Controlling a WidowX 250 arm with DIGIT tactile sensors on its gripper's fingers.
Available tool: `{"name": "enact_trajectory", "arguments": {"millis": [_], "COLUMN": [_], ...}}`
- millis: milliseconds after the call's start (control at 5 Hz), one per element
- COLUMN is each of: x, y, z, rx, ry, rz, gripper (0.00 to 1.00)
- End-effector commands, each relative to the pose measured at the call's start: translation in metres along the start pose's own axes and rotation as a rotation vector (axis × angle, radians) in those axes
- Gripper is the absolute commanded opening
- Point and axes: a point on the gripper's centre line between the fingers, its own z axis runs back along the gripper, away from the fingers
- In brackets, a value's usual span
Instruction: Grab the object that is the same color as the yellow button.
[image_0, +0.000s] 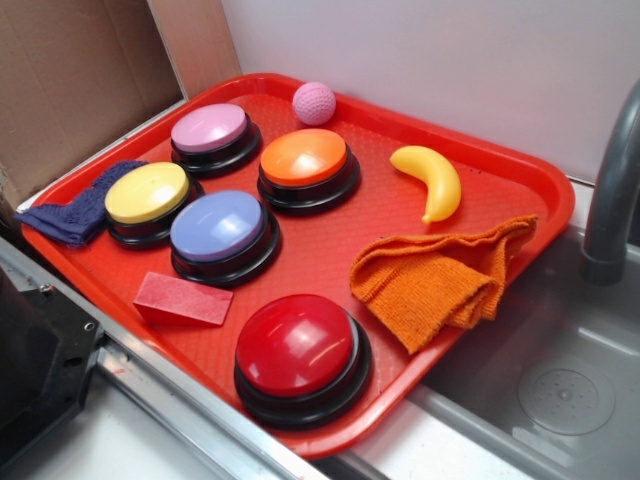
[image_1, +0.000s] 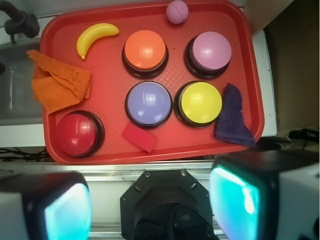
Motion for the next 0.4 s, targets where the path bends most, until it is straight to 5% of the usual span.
{"name": "enact_trajectory", "arguments": {"millis": [0, 200], "x": [0.0, 0.03], "y": [0.0, -0.012], "z": [0.0, -0.017], "rx": [0.0, -0.025], "ry": [0.0, -0.025], "rz": [0.0, 0.053], "gripper": [1.0, 1.0]}}
